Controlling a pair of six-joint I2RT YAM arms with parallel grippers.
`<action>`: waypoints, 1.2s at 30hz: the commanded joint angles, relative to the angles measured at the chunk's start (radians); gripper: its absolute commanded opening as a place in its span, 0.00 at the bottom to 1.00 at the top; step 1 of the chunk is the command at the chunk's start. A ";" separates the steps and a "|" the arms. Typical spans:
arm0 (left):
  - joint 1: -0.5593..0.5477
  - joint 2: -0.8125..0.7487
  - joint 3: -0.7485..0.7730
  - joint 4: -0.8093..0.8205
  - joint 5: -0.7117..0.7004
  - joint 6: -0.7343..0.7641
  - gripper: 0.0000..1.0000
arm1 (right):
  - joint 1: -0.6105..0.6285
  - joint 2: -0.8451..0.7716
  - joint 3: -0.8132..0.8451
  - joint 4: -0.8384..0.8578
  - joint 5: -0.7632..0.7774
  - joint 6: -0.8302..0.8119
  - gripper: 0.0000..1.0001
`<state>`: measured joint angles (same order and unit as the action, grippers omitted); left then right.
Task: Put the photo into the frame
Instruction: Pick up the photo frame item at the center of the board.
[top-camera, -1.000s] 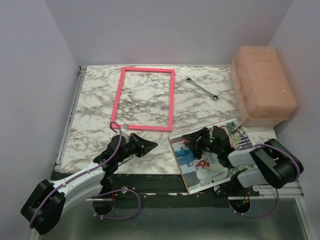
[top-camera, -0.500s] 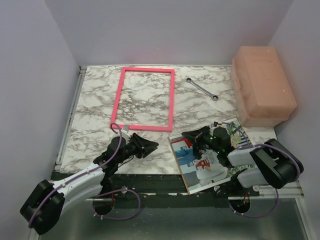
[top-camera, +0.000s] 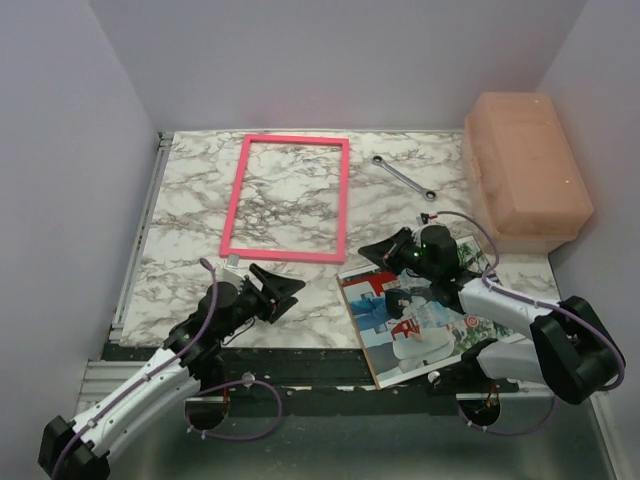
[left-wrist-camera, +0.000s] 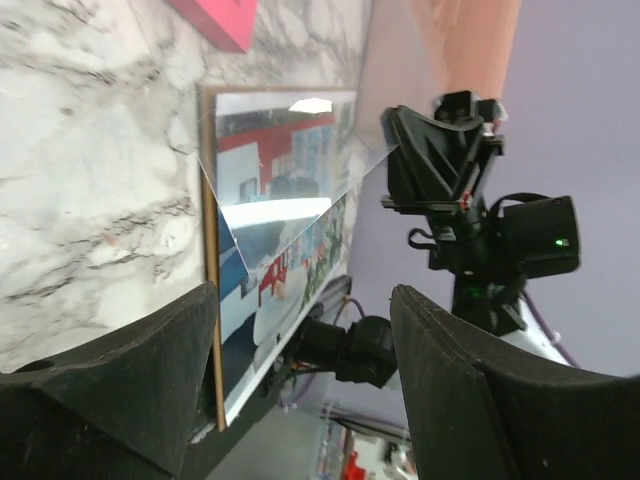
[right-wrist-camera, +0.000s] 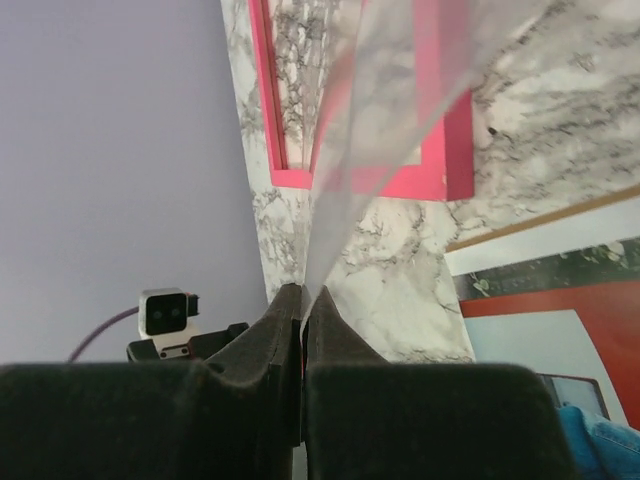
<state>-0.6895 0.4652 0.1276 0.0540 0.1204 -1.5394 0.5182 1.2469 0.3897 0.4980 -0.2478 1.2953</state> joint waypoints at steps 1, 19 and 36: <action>-0.002 -0.199 0.118 -0.525 -0.227 0.105 0.71 | 0.005 -0.016 0.166 -0.299 -0.028 -0.243 0.01; -0.002 -0.150 0.369 -0.774 -0.350 0.395 0.72 | -0.006 0.249 0.529 -0.900 -0.478 -0.836 0.01; -0.001 0.030 0.324 -0.621 -0.221 0.413 0.72 | -0.006 0.445 0.682 -1.083 -0.043 -0.881 0.69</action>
<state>-0.6895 0.5220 0.4789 -0.5907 -0.1349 -1.1313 0.5140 1.6913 1.0241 -0.5652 -0.4706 0.3824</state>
